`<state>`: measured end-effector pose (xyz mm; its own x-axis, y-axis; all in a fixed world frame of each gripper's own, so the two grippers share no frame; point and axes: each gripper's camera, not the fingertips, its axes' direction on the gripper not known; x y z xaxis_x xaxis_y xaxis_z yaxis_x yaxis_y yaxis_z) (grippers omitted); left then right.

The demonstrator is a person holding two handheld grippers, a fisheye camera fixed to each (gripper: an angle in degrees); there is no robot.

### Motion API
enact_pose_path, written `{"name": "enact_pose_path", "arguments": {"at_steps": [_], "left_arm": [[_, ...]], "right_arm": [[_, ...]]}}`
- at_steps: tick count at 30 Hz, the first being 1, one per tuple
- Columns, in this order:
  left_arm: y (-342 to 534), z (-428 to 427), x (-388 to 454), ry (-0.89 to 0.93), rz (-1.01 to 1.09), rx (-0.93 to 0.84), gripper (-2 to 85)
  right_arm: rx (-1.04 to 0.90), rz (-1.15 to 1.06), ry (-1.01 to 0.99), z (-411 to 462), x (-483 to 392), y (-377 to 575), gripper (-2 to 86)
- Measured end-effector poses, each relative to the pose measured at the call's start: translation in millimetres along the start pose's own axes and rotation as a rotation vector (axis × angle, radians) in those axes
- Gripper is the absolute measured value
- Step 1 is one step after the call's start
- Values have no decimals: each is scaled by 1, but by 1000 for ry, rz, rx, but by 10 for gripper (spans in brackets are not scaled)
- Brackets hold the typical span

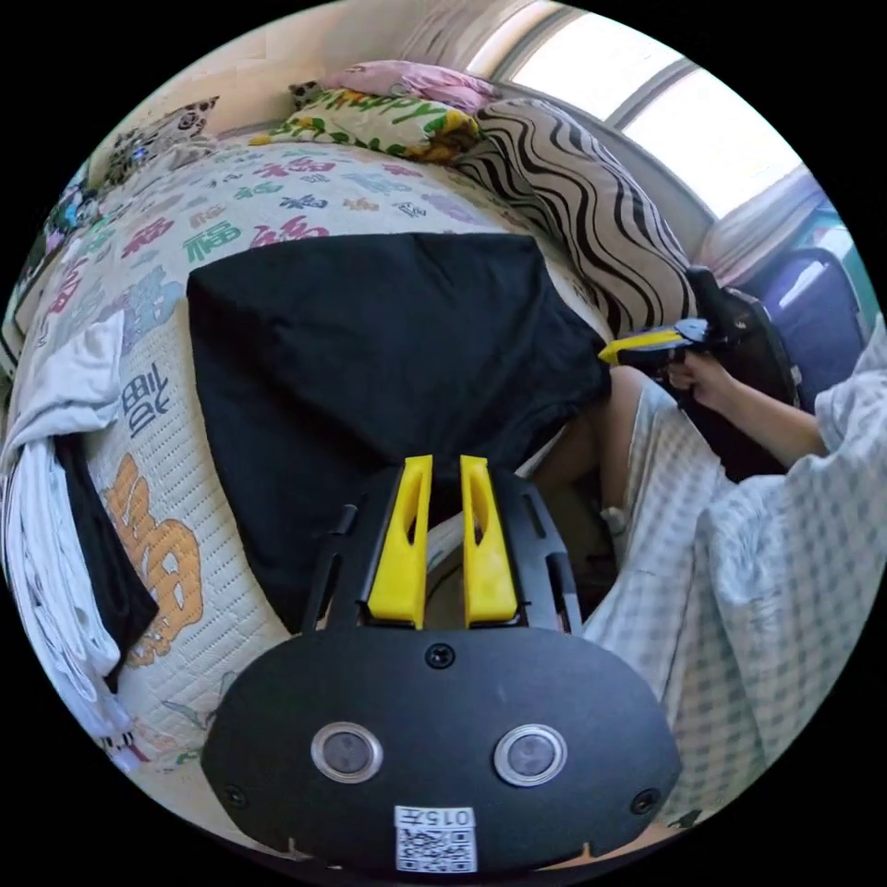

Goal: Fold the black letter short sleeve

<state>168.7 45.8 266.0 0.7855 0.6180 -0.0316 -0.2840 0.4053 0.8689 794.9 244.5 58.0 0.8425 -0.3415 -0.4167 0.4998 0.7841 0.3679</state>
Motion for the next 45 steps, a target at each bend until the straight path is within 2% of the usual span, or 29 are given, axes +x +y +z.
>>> {"name": "enact_pose_path", "arguments": {"at_steps": [2, 5, 6, 8, 11, 14, 18, 21, 25, 31, 35, 40, 43, 45], "left_arm": [[3, 1, 4, -25, -32, 25, 59], [11, 18, 6, -139, -80, -119, 53], [18, 24, 8, -188, -62, -161, 47], [29, 20, 13, -244, -20, -122, 34], [34, 16, 20, -312, 30, -167, 24], [34, -1, 8, -265, 6, -199, 21], [29, -58, -46, -234, -142, -18, 34], [15, -95, -97, -192, -262, 106, 66], [-7, -113, -156, -167, -377, 153, 89], [-39, -93, -215, -123, -445, 97, 108], [-55, -73, -234, -90, -440, 25, 106], [-53, -79, -253, -88, -409, -20, 64], [-39, -103, -270, 43, -398, 59, 23], [-23, -120, -293, 186, -443, 127, 10]], "right_arm": [[7, -8, 38, 5, -7, 1, -6], [-100, 0, 104, 24, -12, 5, -7], [-152, 19, 152, 35, -11, 10, -7], [-226, 37, 181, 46, -8, 16, -6], [-229, 64, 185, 41, -2, 24, -7], [-137, 132, 82, 20, 20, 38, -8], [150, 276, -57, -38, 80, 54, 4], [282, 378, -106, -67, 138, 48, 31], [359, 452, -118, -80, 196, 25, 62], [268, 434, -52, -69, 255, -33, 91], [32, 387, -54, -41, 279, -68, 83], [-54, 408, -249, -31, 309, -73, 46], [31, 458, -514, -34, 331, -65, 35], [177, 537, -732, -36, 353, -50, 24]]}}
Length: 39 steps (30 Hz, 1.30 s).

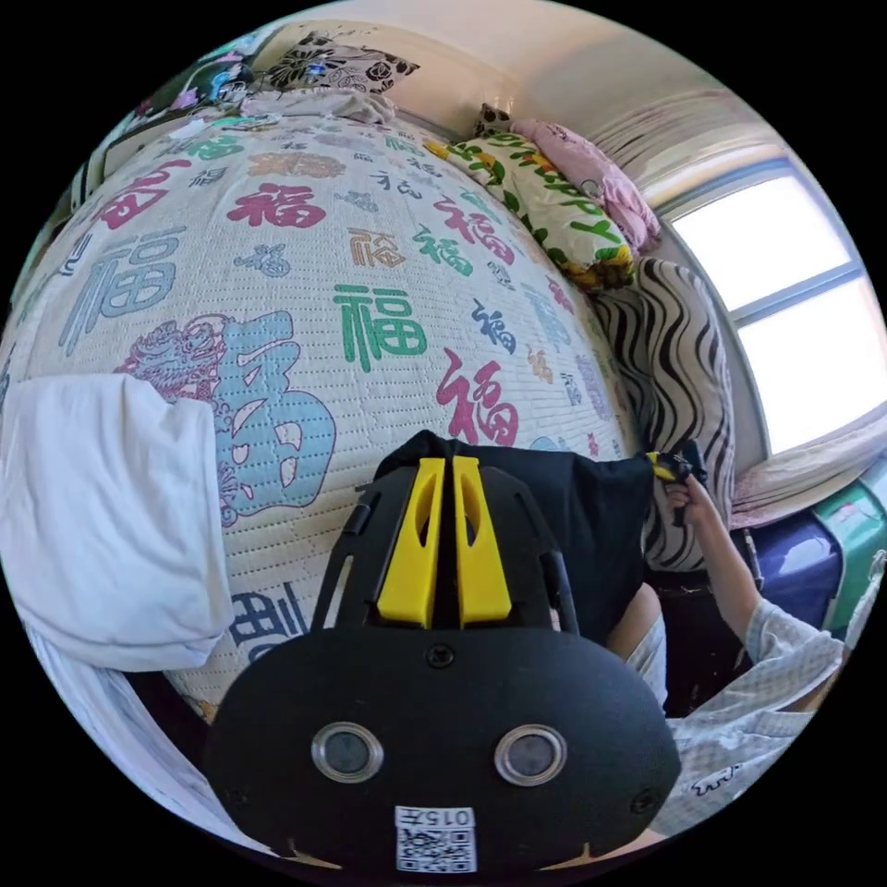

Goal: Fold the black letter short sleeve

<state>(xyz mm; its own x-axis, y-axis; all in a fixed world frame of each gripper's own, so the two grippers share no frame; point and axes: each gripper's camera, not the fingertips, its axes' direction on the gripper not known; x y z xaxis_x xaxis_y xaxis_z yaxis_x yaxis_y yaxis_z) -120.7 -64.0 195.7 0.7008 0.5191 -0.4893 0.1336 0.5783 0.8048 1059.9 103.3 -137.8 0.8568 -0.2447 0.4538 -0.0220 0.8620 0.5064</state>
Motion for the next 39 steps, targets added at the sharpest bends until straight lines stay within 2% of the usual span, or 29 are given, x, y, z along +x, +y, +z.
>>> {"name": "enact_pose_path", "arguments": {"at_steps": [1, 3, 8, 13, 18, 24, 27, 30, 33, 39], "left_arm": [[1, -4, -5, 14, -13, 2, 8], [4, -12, -21, -25, -29, -3, 3], [17, -18, -49, -7, -136, 49, 1], [39, -44, -42, -39, -62, 87, 20], [115, -97, -28, -37, -57, 98, 75], [212, -89, -5, -17, -68, -40, 89], [232, -74, -3, 69, -99, -66, 92], [240, -62, -3, 74, -126, -98, 75], [248, -64, -1, 66, -132, -121, 33], [269, -99, 16, 6, -64, -97, 15]], "right_arm": [[23, 12, 3, -4, 4, 0, 20], [34, 50, 267, -9, 15, -1, 11], [125, 90, 246, 1, 32, -5, 19], [124, -37, 348, 12, 15, 1, 52], [33, -236, 553, 36, -19, 52, 72], [-136, -231, 556, 78, -13, 113, 78], [-163, -179, 502, 103, 1, 122, 81], [-169, -132, 385, 128, 10, 117, 79], [-172, -132, 470, 152, 11, 113, 46], [-94, -131, 397, 162, 9, 127, -3]]}}
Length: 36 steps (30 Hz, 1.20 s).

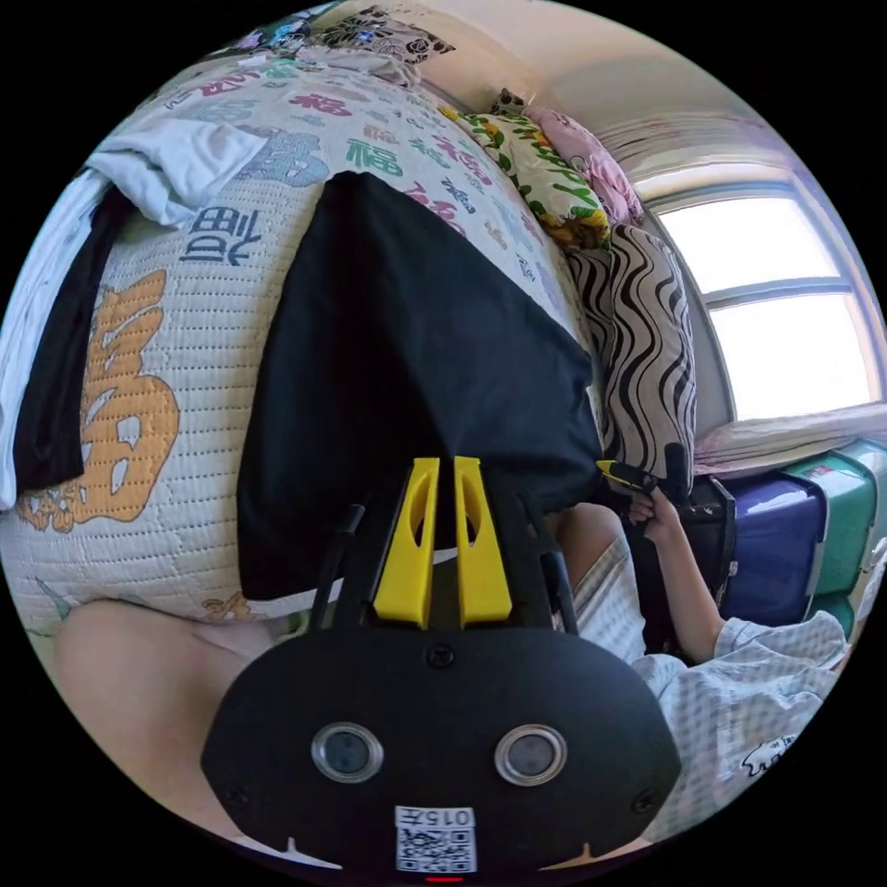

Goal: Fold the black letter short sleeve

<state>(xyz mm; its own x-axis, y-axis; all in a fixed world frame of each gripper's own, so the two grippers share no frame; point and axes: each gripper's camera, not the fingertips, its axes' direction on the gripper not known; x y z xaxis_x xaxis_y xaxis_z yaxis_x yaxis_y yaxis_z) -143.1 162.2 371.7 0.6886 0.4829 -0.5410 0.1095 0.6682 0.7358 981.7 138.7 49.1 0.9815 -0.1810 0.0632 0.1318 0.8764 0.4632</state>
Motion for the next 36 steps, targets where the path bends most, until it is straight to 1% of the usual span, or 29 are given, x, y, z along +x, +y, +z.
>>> {"name": "enact_pose_path", "arguments": {"at_steps": [4, 7, 10, 12, 15, 16, 19, 21, 23, 26, 29, 32, 36], "left_arm": [[13, 7, -6, -55, -31, -52, 20], [23, -3, -10, -12, -63, -29, 34], [40, -35, -7, -47, -74, 56, 54], [54, -63, -10, -128, -100, 128, 76], [68, -85, -20, -236, -166, 160, 105], [70, -87, -22, -239, -179, 162, 108], [81, -91, -29, -255, -208, 156, 119], [89, -87, -27, -296, -177, 125, 121], [93, -82, -27, -296, -153, 85, 124], [100, -86, -27, -310, -140, 77, 127], [106, -94, -36, -267, -164, 78, 121], [114, -103, -45, -204, -184, 92, 118], [120, -114, -53, -168, -183, 78, 115]], "right_arm": [[-37, 55, -30, 35, 4, 2, -2], [9, 57, -75, 52, -3, 3, 10], [60, 39, -80, 56, -14, 6, 16], [95, 30, -71, 62, -24, 9, 26], [95, -2, 19, 80, -48, 3, 41], [84, -14, 29, 86, -54, 0, 43], [25, -98, 75, 120, -94, -19, 52], [-14, -188, 107, 149, -137, -39, 58], [-42, -269, 108, 173, -175, -57, 62], [-86, -403, 126, 214, -242, -94, 65], [-96, -530, 165, 256, -315, -140, 65], [-78, -623, 293, 308, -384, -189, 72], [-195, -685, 378, 402, -465, -260, 80]]}}
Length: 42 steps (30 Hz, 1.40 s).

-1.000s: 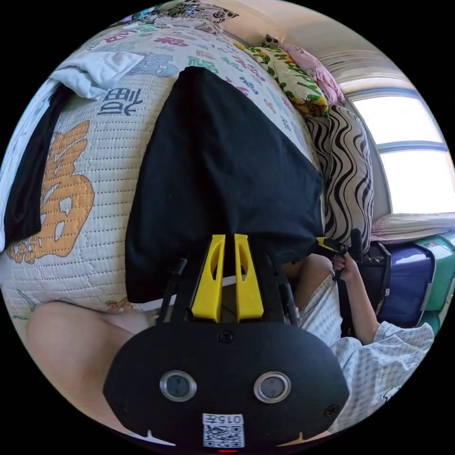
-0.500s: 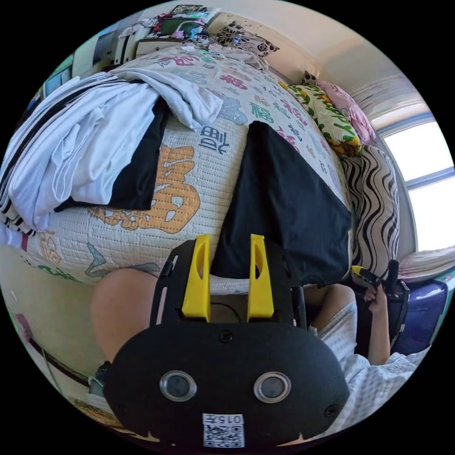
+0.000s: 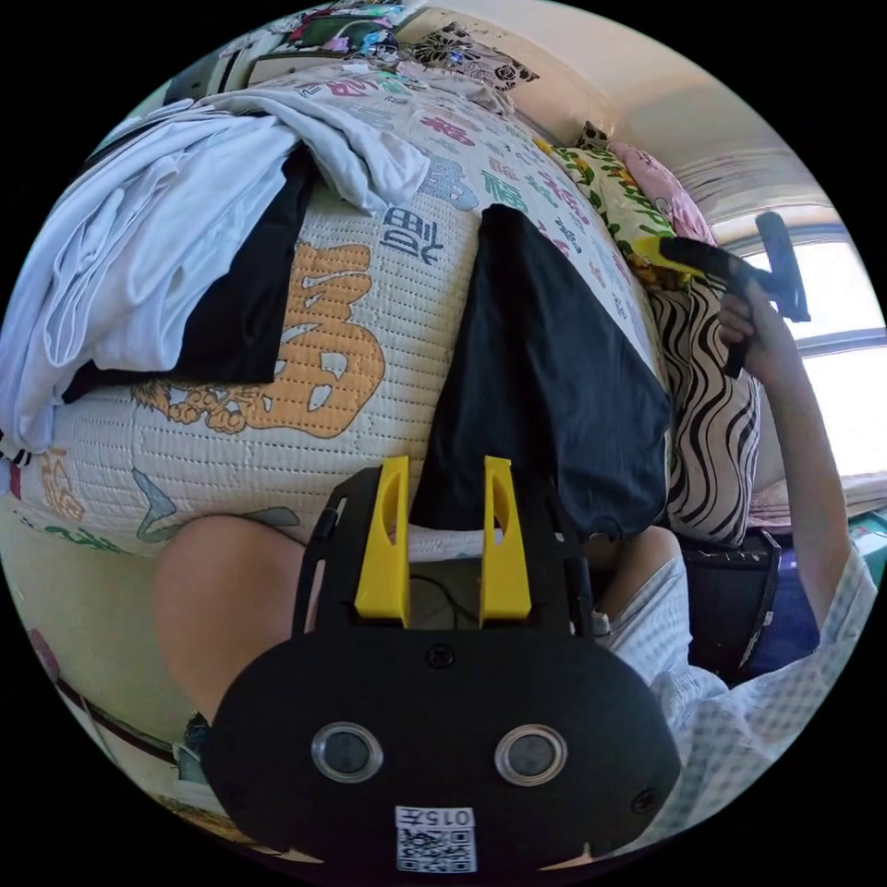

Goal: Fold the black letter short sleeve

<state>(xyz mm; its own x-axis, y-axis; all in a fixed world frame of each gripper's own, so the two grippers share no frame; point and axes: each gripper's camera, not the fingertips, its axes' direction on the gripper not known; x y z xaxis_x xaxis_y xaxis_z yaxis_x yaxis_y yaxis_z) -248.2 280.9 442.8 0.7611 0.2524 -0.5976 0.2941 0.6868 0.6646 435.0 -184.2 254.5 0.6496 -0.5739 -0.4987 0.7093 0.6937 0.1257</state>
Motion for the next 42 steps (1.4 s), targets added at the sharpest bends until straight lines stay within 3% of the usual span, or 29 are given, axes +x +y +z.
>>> {"name": "enact_pose_path", "arguments": {"at_steps": [10, 16, 23, 33, 38, 42], "left_arm": [[10, -19, -27, 113, -61, -8, 106], [13, -20, -47, 222, -125, -49, 8], [32, -58, -58, 358, -122, 104, -8], [73, -156, -62, 204, -93, 406, -8], [62, -122, -36, 119, -25, 291, 11], [35, -57, -7, -29, 5, 92, 111]], "right_arm": [[-415, -76, 231, 146, -54, -175, 64], [-537, -134, 278, 184, -79, -221, 8], [-461, -103, 271, 170, -101, -249, -7], [-244, -134, 161, 103, -127, -270, -8], [-175, -71, 55, 81, -97, -244, -7], [-136, -30, -38, 64, -74, -228, -7]]}}
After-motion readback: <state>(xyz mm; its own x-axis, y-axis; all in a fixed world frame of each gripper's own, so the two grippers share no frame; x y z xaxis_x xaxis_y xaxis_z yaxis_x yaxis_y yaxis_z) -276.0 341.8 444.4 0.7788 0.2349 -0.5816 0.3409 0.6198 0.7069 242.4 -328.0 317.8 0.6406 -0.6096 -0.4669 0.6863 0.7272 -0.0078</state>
